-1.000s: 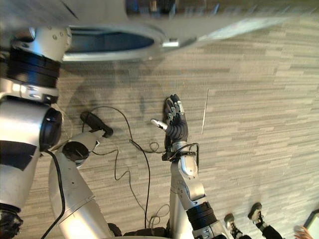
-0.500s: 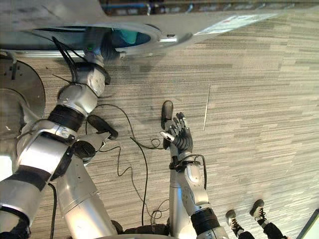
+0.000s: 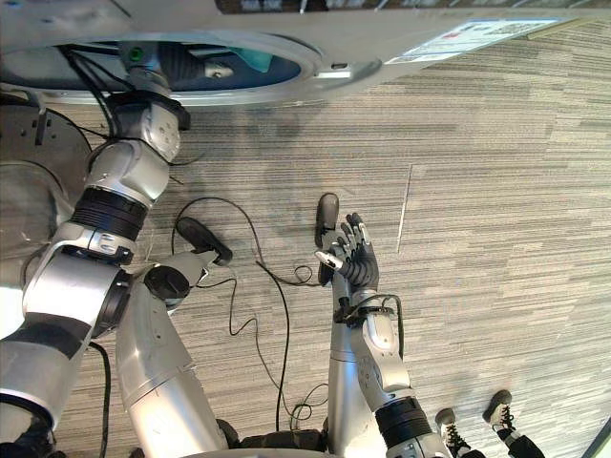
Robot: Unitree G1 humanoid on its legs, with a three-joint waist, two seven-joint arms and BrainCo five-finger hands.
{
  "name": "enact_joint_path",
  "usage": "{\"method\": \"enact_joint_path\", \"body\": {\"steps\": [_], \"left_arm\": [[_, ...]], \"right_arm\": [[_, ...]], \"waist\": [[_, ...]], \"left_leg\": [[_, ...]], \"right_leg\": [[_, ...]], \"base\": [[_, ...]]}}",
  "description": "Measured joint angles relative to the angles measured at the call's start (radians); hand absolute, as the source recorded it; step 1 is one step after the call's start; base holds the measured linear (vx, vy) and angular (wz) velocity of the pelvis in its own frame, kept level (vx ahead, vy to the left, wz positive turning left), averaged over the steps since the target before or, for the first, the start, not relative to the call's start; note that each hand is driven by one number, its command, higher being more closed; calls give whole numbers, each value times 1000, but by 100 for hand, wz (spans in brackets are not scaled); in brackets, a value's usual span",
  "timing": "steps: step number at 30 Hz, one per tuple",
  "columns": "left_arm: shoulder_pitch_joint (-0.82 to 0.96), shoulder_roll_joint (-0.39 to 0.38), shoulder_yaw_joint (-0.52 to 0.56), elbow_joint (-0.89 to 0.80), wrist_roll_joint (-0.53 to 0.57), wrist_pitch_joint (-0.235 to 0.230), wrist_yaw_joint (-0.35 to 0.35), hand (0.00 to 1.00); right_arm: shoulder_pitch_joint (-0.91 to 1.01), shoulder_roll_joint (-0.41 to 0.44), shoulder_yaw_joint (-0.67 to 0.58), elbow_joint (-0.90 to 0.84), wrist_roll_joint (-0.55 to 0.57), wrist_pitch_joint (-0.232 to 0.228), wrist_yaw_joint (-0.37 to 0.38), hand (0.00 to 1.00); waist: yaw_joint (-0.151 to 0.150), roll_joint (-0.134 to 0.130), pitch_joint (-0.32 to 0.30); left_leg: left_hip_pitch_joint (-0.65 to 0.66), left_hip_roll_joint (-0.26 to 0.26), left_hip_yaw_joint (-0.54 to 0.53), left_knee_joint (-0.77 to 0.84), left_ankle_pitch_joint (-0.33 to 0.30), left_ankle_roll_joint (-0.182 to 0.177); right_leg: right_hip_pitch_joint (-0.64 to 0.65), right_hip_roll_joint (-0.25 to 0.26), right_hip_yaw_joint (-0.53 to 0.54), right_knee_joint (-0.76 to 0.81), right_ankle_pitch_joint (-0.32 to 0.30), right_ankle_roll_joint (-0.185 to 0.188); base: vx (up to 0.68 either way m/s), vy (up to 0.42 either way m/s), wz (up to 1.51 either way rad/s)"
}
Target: Pick up the laundry basket with both hands and put the clothes into the washing machine.
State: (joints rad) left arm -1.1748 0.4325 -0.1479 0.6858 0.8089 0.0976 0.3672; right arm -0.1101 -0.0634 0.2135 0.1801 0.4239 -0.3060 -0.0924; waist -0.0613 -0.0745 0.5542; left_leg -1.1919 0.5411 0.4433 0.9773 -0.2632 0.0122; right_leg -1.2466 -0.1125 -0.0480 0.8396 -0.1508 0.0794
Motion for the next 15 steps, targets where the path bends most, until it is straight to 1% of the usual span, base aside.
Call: {"method": "enact_joint_path", "body": {"steps": [1,2,3,4,5,6,7,8,9,10,11,12,13,14,15], "left_arm": [[42,-22,44,-26,-26,4,14,0],[98,-61,91,-52,-60,4,27,0],[135,-82,115,-66,-82,1,31,0],[208,-120,126,-121,-124,-30,47,0],[288,-193,165,-150,-169,-41,47,0],[362,-257,198,-171,-245,-46,43,0],[422,-297,212,-192,-286,-53,42,0],[573,-382,235,-229,-432,-66,24,0],[629,-409,228,-236,-498,-69,12,0],[762,-446,212,-265,-616,-80,-17,0],[853,-464,184,-287,-665,-85,-24,0],[946,-482,147,-298,-730,-104,-52,0],[981,-487,128,-308,-749,-109,-65,0],[1049,-488,98,-336,-788,-127,-89,0],[1077,-488,85,-346,-819,-143,-111,0]], "right_arm": [[-1,1,-11,1,0,0,-1,0],[-5,1,-23,3,0,1,-10,0],[-13,1,-27,8,0,3,-16,0],[-35,5,-39,38,4,13,-22,0],[-52,7,-51,75,9,31,-27,0],[-54,10,-58,91,19,53,-33,0],[-52,11,-59,98,21,64,-35,0],[-48,10,-61,111,34,97,-34,0],[-44,7,-63,112,33,113,-33,0],[-36,-4,-68,115,22,144,-30,0],[-30,-13,-70,121,9,157,-23,0],[-8,-33,-79,127,-9,162,-14,0],[3,-43,-86,134,-14,163,-14,0],[23,-62,-97,158,-32,170,-13,0],[36,-66,-99,168,-46,177,-12,0]], "waist": [[4,15,0],[14,28,0],[17,32,-1],[24,40,1],[30,43,1],[41,45,1],[49,47,0],[49,55,-3],[50,60,-3],[53,64,-4],[54,70,-10],[66,93,-23],[77,102,-29],[85,117,-49],[86,124,-65]], "left_leg": [[1,-3,-2,-1,1,2],[8,-9,-1,-6,3,4],[14,-15,0,-12,6,5],[36,-26,4,-30,15,5],[76,-37,11,-50,21,2],[116,-41,19,-66,25,-1],[144,-45,22,-79,28,-4],[218,-62,23,-114,37,-15],[250,-70,22,-130,40,-18],[327,-91,24,-169,49,-24],[381,-107,23,-202,61,-30],[447,-131,15,-255,82,-35],[481,-145,13,-286,97,-37],[548,-178,3,-359,133,-44],[579,-196,-3,-398,150,-40]], "right_leg": [[4,-3,-2,0,0,0],[8,-8,-3,0,0,0],[12,-12,-2,-1,0,0],[31,-18,-2,-7,0,0],[64,-26,-4,-13,-3,-3],[98,-27,-3,-24,-4,-5],[123,-27,-3,-31,-5,-6],[195,-32,-6,-51,-14,-13],[227,-34,-8,-60,-19,-11],[300,-47,-14,-73,-27,-14],[354,-54,-23,-87,-34,-18],[431,-66,-48,-117,-38,-23],[467,-71,-57,-132,-39,-23],[543,-87,-86,-164,-40,-26],[578,-98,-104,-180,-42,-29]], "base": [[-15,41,11],[-9,34,11],[-8,30,18],[-6,22,24],[-3,15,23],[8,-1,15],[25,-22,17],[26,-33,21],[28,-53,36],[19,-55,37],[47,-75,56],[49,-63,50],[81,-89,68],[71,-73,61],[108,-107,98]]}}
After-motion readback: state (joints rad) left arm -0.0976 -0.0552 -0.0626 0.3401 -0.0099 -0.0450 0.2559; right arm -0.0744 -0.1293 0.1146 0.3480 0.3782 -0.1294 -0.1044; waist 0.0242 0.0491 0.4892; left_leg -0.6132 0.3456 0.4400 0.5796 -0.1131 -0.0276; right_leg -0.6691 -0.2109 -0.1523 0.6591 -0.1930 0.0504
